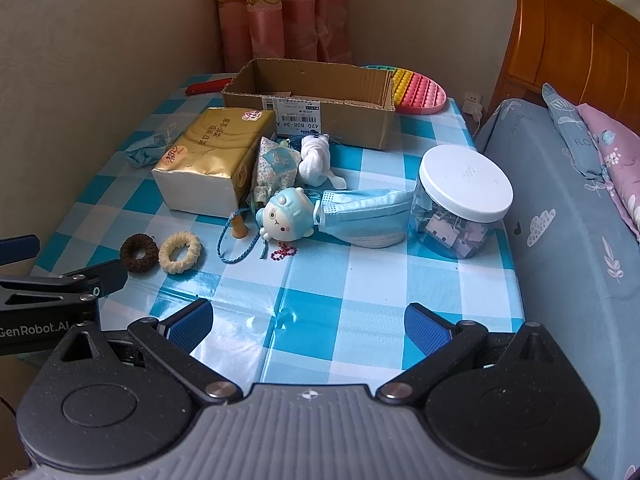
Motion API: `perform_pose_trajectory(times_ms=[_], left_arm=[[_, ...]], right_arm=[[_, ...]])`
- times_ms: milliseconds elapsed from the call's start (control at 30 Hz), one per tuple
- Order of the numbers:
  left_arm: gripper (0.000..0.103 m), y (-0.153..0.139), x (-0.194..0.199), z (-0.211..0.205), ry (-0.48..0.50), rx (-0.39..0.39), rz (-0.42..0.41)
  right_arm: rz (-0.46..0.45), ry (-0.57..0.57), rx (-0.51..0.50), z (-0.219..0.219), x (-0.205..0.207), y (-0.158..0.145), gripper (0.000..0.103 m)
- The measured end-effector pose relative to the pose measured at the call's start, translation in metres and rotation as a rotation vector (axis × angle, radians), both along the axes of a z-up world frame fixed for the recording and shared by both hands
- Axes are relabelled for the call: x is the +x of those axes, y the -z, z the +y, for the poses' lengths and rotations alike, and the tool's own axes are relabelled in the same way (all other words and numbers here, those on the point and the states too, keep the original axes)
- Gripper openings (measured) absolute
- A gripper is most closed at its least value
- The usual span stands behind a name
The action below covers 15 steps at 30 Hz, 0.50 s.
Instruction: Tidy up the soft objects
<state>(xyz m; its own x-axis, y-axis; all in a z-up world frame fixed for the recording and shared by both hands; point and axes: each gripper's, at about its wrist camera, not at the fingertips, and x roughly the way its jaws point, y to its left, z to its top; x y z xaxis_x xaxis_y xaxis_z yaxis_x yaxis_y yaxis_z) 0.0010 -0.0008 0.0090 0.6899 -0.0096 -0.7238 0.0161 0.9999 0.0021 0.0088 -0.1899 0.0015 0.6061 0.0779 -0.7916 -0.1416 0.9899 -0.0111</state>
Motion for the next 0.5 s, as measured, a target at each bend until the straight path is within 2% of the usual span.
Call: perform_pose_trajectory(times_ms=[500], left_arm=[[0.102, 0.0033, 0.0039, 0.0007, 0.018, -0.003, 0.000]], right_arm=[[-0.027, -0.031, -0.021, 0.0009, 0.0017, 0.0017, 0.103]])
